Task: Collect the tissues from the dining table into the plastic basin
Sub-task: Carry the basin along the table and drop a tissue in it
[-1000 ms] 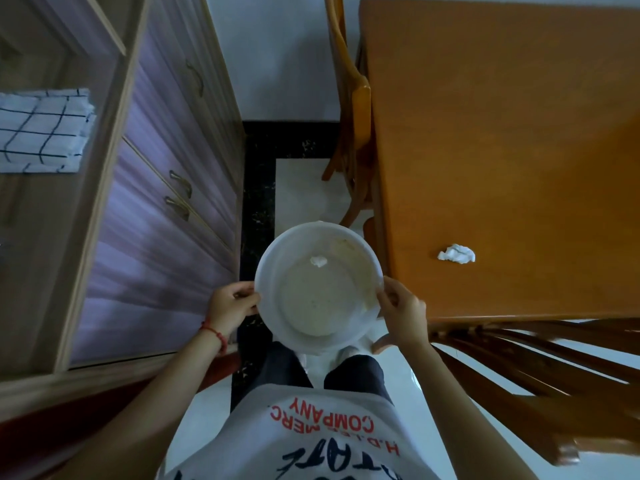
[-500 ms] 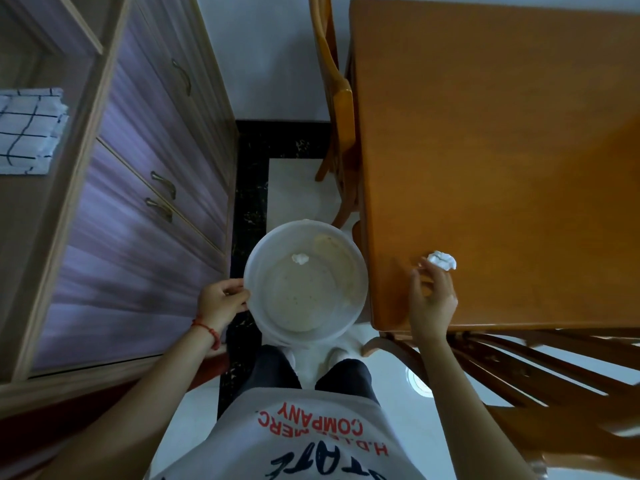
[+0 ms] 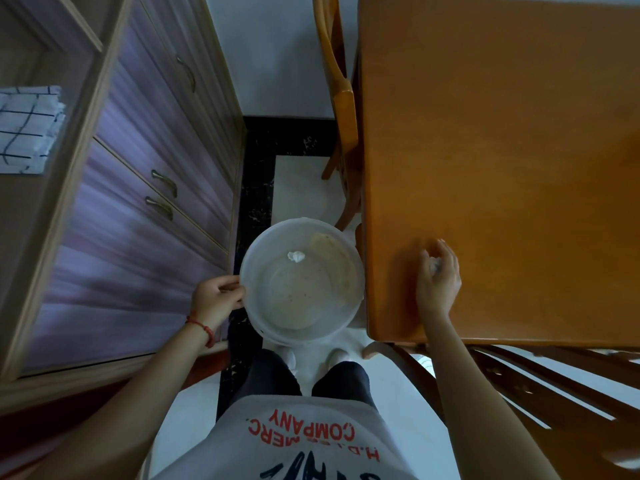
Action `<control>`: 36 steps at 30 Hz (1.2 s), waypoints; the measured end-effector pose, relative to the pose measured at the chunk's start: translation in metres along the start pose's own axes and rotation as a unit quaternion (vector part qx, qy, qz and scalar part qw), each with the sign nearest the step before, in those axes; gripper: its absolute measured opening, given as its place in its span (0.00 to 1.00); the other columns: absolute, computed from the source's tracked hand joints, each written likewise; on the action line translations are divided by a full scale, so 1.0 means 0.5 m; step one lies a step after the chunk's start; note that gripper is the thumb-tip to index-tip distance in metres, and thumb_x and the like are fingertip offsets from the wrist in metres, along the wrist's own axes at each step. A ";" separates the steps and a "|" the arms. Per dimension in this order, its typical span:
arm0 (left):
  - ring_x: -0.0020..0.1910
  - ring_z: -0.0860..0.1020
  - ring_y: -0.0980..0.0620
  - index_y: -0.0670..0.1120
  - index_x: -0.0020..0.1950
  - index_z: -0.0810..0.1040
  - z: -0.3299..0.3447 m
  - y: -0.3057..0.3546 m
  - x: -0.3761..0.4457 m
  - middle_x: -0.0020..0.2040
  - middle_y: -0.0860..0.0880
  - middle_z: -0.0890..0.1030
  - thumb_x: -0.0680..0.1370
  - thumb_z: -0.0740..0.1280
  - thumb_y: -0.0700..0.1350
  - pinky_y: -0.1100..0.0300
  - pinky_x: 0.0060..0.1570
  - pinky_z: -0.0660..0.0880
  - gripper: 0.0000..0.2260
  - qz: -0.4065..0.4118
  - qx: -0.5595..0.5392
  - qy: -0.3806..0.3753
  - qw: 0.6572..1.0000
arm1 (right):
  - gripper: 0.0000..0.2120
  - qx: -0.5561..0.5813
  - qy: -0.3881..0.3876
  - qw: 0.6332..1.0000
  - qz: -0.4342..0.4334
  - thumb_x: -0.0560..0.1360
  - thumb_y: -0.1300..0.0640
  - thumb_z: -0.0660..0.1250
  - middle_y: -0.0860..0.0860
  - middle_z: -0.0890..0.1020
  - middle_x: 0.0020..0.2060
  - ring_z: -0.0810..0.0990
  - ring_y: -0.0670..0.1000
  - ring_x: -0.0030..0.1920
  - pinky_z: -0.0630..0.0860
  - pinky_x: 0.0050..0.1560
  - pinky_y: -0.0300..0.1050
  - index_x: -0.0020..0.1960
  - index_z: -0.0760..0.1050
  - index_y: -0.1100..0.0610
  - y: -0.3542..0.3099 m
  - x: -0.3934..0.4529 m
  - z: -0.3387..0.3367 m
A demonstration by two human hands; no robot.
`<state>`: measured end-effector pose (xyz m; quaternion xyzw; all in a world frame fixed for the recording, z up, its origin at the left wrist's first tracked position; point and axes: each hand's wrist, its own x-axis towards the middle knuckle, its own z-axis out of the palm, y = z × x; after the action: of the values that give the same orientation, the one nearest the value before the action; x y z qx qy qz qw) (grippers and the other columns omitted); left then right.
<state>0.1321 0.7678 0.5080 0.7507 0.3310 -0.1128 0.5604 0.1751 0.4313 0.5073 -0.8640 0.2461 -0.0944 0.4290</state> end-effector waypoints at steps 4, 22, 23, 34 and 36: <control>0.37 0.78 0.56 0.36 0.58 0.76 0.000 -0.001 0.000 0.38 0.50 0.79 0.71 0.67 0.32 0.56 0.47 0.77 0.15 -0.004 0.003 -0.002 1.000 | 0.18 -0.022 -0.008 1.000 -0.019 0.77 0.52 0.61 0.53 0.70 0.67 0.62 0.52 0.71 0.59 0.69 0.52 0.65 0.69 0.58 0.016 -0.005 0.016; 0.36 0.78 0.55 0.35 0.58 0.75 0.002 -0.017 0.009 0.37 0.49 0.79 0.72 0.66 0.31 0.66 0.36 0.78 0.15 -0.026 -0.011 -0.002 1.000 | 0.19 -0.013 -0.120 0.987 -0.102 0.77 0.55 0.62 0.56 0.70 0.68 0.61 0.53 0.72 0.59 0.71 0.53 0.66 0.68 0.61 -0.063 -0.099 0.115; 0.36 0.78 0.55 0.34 0.58 0.75 0.002 -0.018 0.008 0.37 0.48 0.79 0.72 0.66 0.31 0.69 0.33 0.78 0.15 -0.025 -0.013 -0.002 1.000 | 0.20 -0.012 -0.134 0.985 -0.107 0.77 0.54 0.61 0.56 0.69 0.68 0.61 0.53 0.72 0.59 0.71 0.53 0.66 0.67 0.60 -0.068 -0.106 0.123; 0.38 0.80 0.52 0.36 0.56 0.77 -0.006 -0.025 0.001 0.39 0.47 0.80 0.72 0.66 0.31 0.70 0.31 0.77 0.13 -0.023 -0.024 -0.020 0.999 | 0.21 -0.013 -0.222 0.964 -0.144 0.77 0.50 0.61 0.52 0.69 0.69 0.62 0.48 0.70 0.62 0.67 0.43 0.67 0.65 0.55 -0.071 -0.173 0.149; 0.39 0.79 0.52 0.36 0.57 0.77 -0.008 -0.025 -0.001 0.40 0.47 0.80 0.72 0.66 0.31 0.70 0.31 0.77 0.13 -0.023 -0.027 -0.027 0.999 | 0.20 -0.021 -0.210 0.967 -0.147 0.77 0.51 0.61 0.53 0.69 0.68 0.63 0.49 0.70 0.62 0.66 0.41 0.67 0.66 0.56 -0.068 -0.168 0.139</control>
<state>0.1231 0.7730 0.5001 0.7239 0.3357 -0.1371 0.5869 0.1405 0.5397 0.4955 -0.8998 0.0232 0.0320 0.4345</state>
